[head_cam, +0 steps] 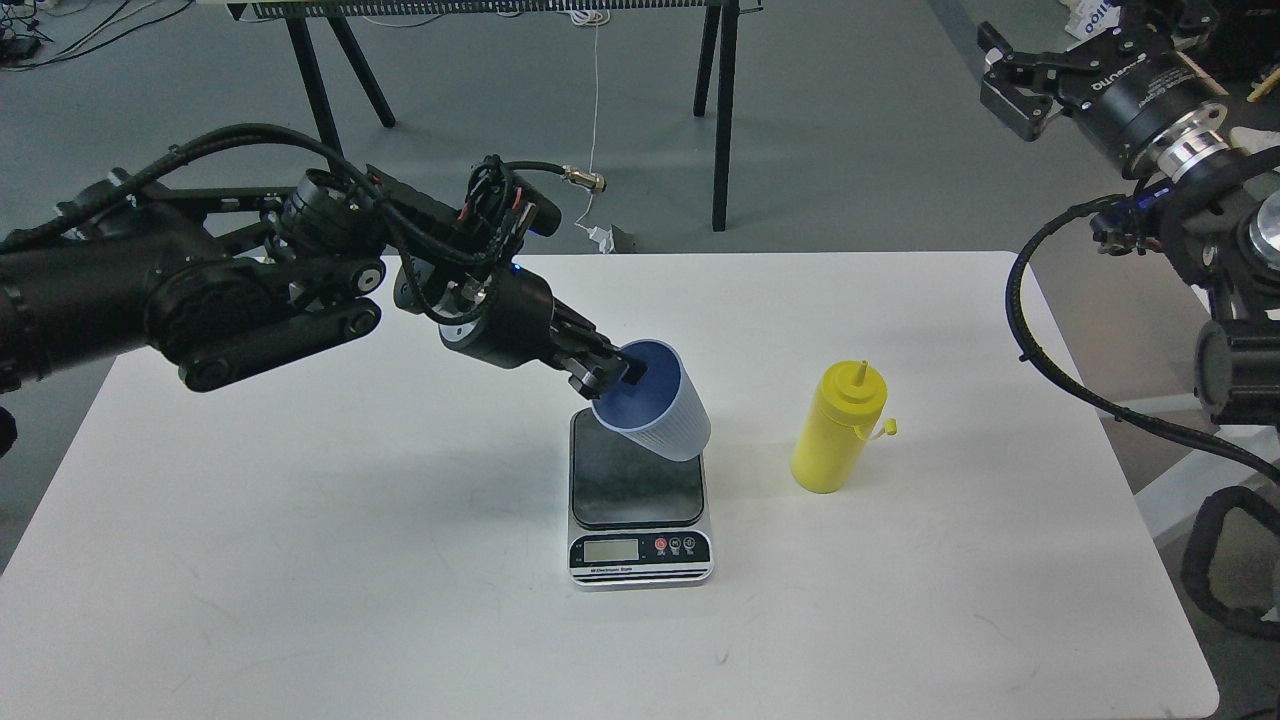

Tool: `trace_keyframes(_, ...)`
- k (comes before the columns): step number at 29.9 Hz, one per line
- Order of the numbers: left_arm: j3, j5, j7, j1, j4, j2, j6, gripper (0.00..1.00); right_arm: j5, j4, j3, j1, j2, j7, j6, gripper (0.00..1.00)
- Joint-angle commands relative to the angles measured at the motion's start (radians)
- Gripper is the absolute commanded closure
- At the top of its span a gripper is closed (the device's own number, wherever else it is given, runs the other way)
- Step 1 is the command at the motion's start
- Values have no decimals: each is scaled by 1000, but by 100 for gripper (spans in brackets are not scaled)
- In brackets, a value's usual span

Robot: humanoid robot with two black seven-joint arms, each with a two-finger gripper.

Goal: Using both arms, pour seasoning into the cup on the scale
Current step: 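Carry the blue cup with the left gripper onto the scale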

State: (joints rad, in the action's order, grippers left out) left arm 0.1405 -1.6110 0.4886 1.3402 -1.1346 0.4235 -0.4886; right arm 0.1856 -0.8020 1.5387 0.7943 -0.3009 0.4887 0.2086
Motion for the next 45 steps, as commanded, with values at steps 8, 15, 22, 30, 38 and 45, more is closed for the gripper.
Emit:
trace_keyframes(8,-1,-12,0,-76,30,-14,0,98,0,3,-2,-7,-17,0,0,1)
trace_keyframes(15,2,-12,0,-82,125,-72,0,97,0,4,-2,-12,-17,0,0,1)
trace_keyframes(22,4,-14,0,-116,167,-85,0,96,0,17,-2,-14,-20,0,2,1)
trace_keyframes(30,4,-14,0,-119,168,-85,0,94,0,17,-3,-17,-23,0,2,1)
trace_keyframes(38,2,-9,0,-121,168,-85,0,80,0,17,-2,-29,-23,0,2,1)
trace_keyframes(45,2,-7,0,-121,168,-83,0,60,0,15,-2,-40,-24,0,2,1)
